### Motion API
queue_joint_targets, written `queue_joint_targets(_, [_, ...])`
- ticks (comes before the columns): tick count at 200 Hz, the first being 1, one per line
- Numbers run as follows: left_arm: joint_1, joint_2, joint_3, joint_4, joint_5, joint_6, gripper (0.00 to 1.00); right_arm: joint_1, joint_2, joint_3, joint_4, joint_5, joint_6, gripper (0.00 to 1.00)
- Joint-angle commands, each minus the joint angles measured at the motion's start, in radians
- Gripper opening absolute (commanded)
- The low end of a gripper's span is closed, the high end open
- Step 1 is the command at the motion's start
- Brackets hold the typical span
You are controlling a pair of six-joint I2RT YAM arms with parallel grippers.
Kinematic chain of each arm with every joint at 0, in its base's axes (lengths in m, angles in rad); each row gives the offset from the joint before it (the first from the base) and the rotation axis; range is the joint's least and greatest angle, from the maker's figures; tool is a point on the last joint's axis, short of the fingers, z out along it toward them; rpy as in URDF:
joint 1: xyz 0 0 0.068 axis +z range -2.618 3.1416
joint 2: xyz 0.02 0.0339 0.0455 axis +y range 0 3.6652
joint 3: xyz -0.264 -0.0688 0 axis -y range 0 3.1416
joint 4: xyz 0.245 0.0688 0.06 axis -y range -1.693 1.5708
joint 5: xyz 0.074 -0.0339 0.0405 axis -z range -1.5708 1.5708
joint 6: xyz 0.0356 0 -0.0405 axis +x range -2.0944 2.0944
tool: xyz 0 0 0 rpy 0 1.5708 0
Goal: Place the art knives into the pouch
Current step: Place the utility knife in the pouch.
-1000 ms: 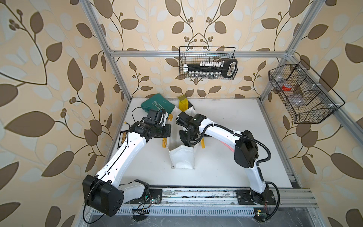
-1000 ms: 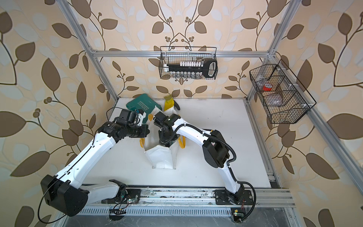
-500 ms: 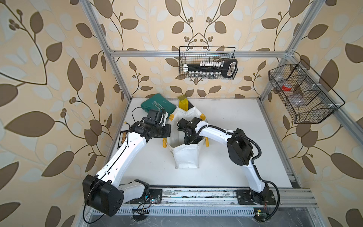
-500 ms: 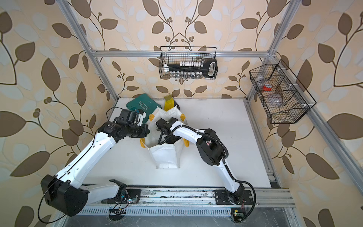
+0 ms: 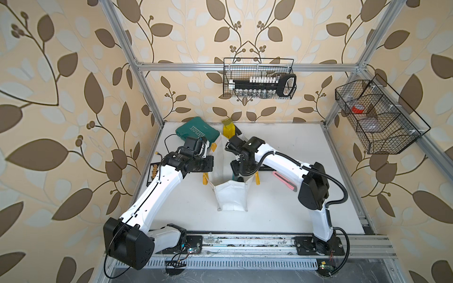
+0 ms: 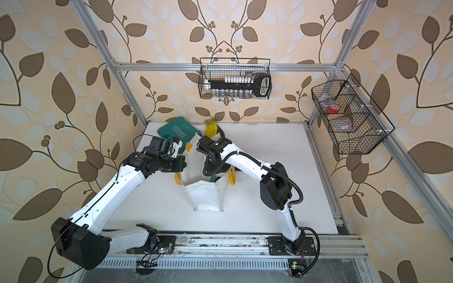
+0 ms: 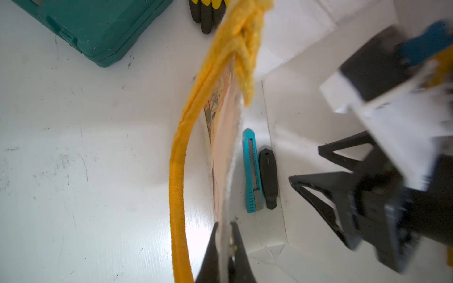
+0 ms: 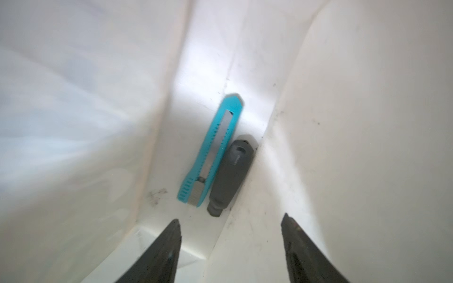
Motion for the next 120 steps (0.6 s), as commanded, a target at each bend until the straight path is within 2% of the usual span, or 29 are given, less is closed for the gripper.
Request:
queue_joint_targets(1, [0.01, -0.014, 0.006, 0.029, -0.006, 0.014, 0.0, -0.005, -0.114, 0.034, 0.064, -0.088, -0.01, 0.71])
queue_joint_targets(30, [0.009, -0.012, 0.006, 0.029, -0.009, 0.014, 0.0, -0.046, -0.244, 0.058, 0.08, -0.058, 0.006, 0.75])
queue_joint_targets(51, [0.009, -0.012, 0.006, 0.029, -0.006, 0.016, 0.0, -0.105, -0.361, -0.001, 0.092, -0.021, 0.018, 0.77])
queue_joint_targets(65, [0.01, -0.012, 0.006, 0.028, -0.004, 0.015, 0.0, -0.18, -0.438, -0.089, 0.102, -0.008, 0.013, 0.77])
queue_joint_targets(89, [0.009, -0.015, 0.006, 0.028, -0.002, 0.016, 0.0, -0.354, -0.541, -0.31, 0.144, -0.07, -0.015, 0.77])
queue_joint_targets(103, [0.009, -0.018, 0.005, 0.029, -0.002, 0.017, 0.0, -0.455, -0.558, -0.435, 0.148, -0.093, -0.046, 0.77])
queue_joint_targets(120, [0.009, -0.02, 0.006, 0.029, -0.005, 0.016, 0.0, -0.528, -0.548, -0.545, 0.157, -0.101, -0.099, 0.77])
